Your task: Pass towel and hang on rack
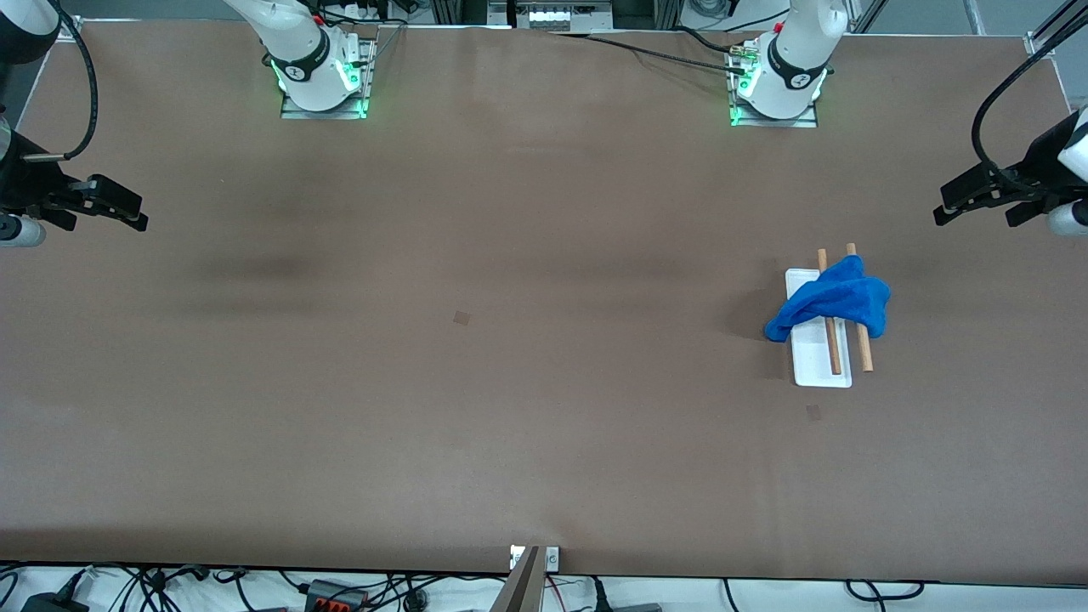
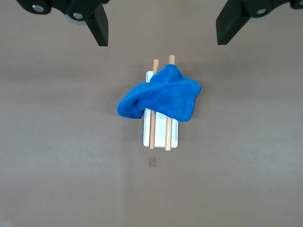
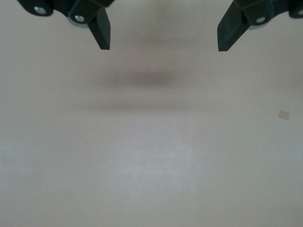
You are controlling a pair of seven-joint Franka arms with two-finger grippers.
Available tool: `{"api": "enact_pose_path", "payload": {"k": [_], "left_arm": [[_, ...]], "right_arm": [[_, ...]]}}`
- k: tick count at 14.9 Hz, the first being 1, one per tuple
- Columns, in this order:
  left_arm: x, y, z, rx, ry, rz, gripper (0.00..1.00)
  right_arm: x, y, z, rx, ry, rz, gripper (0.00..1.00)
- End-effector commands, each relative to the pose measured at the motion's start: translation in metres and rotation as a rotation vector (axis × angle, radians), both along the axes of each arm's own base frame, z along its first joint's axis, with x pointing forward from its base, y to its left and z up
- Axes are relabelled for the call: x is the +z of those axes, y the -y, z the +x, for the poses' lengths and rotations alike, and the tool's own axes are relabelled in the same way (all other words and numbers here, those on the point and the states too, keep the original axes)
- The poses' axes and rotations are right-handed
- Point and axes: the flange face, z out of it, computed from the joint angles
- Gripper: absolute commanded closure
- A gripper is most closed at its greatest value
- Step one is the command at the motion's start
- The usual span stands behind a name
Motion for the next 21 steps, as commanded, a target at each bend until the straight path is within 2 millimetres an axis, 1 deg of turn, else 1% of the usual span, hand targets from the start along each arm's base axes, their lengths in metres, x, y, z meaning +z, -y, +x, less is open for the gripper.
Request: {"api": "enact_pose_path", "payload": {"k": [1,6,8,10,15,17,21], "left_arm": [[0.0094,0.0000,-0.0041,-0.020,-0.003,0.017,0.00],[0.0093,0.0001,-0.0029,-0.020,-0.002,0.016,0.00],[0.0035,-0.0017,0.0006,-0.017,-0.011,0.016,0.00],[0.0025,-0.0003,0.0053,-0.020,-0.010,0.018,0.00],[0.0008,-0.0024,0.0054,-0.020,-0.014,0.022,0.00],[0.0007,-0.0017,0.0054,-0.032,-0.017,0.073,0.00],[0.0007,-0.0017,0.0054,-0.031,-0.017,0.073,0.00]], "right_arm": [[0.0030,0.0002,-0.0030,0.001,0.021,-0.006,0.00],[0.0039,0.0011,-0.0019,0.000,0.036,-0.007,0.00],[0.0033,0.0012,-0.0032,0.000,0.028,-0.008,0.00],[0.0035,0.0012,-0.0030,0.000,0.030,-0.008,0.00],[0.0049,0.0011,-0.0028,0.000,0.037,-0.007,0.00],[0.0064,0.0012,-0.0037,0.000,0.039,-0.008,0.00],[0.0058,0.0019,-0.0037,-0.002,0.039,-0.007,0.00]]}}
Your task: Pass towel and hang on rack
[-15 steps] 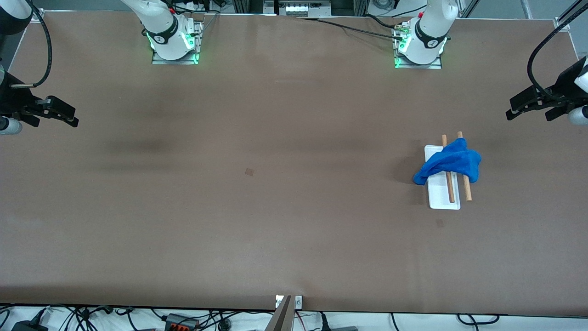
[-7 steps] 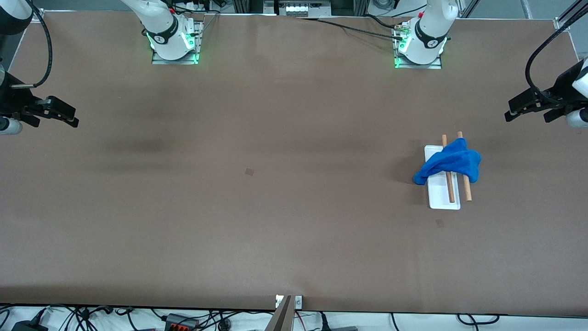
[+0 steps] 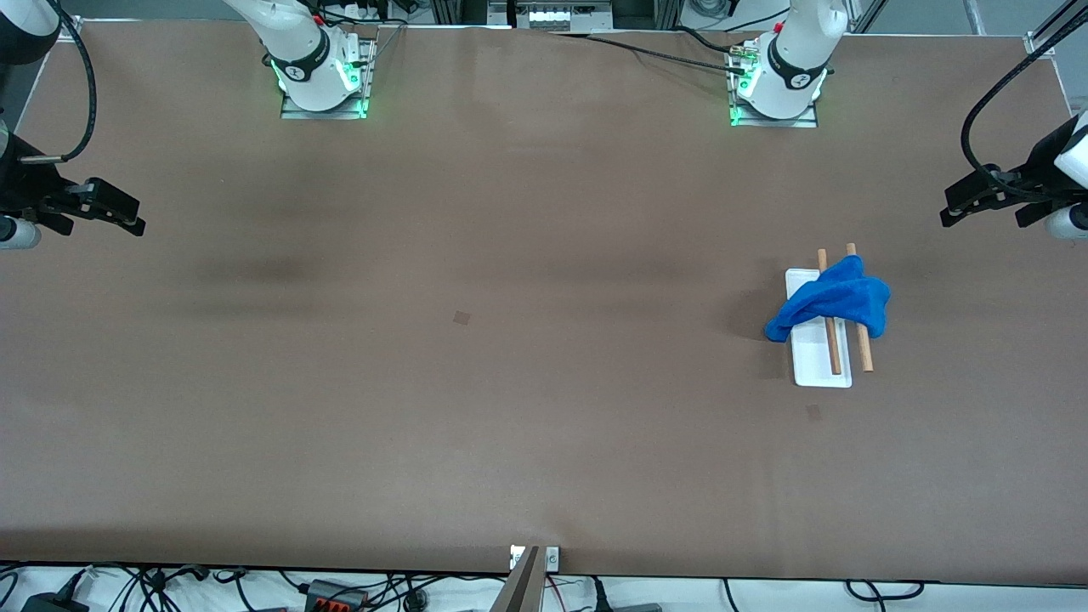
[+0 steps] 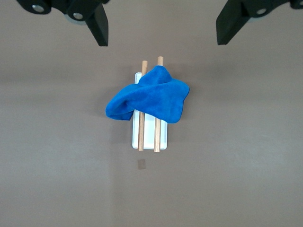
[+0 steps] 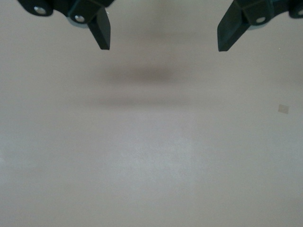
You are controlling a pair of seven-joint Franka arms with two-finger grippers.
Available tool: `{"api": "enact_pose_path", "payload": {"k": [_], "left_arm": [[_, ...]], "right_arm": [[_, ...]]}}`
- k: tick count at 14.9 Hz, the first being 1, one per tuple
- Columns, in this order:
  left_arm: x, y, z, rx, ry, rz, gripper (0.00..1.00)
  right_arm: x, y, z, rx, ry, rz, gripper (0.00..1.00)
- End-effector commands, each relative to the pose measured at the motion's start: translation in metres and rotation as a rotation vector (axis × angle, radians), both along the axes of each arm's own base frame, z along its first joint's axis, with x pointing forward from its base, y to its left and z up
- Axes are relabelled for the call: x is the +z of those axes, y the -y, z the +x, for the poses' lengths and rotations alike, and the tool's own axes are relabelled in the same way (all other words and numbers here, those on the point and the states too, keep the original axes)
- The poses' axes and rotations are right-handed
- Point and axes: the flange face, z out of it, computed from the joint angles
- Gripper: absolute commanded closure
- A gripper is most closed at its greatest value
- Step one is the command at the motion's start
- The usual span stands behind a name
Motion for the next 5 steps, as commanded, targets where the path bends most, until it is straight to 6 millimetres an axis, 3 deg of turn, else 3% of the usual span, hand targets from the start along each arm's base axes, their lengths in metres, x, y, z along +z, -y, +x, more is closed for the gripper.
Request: {"api": "enact_pose_path", "payload": {"k": [1,5], "left_arm": [[0.0055,-0.0004,0.0026,-0.020,-0.001,0.018,0.00],[0.0054,-0.0001,0.0024,-0.018,-0.003,0.015,0.00]], "right_arm": [[0.0044,0.0022,-0.0064,-0.003,0.014,-0.005,0.00],[0.0044,0.0024,-0.0058,-0.003,0.016,-0.007,0.00]]}}
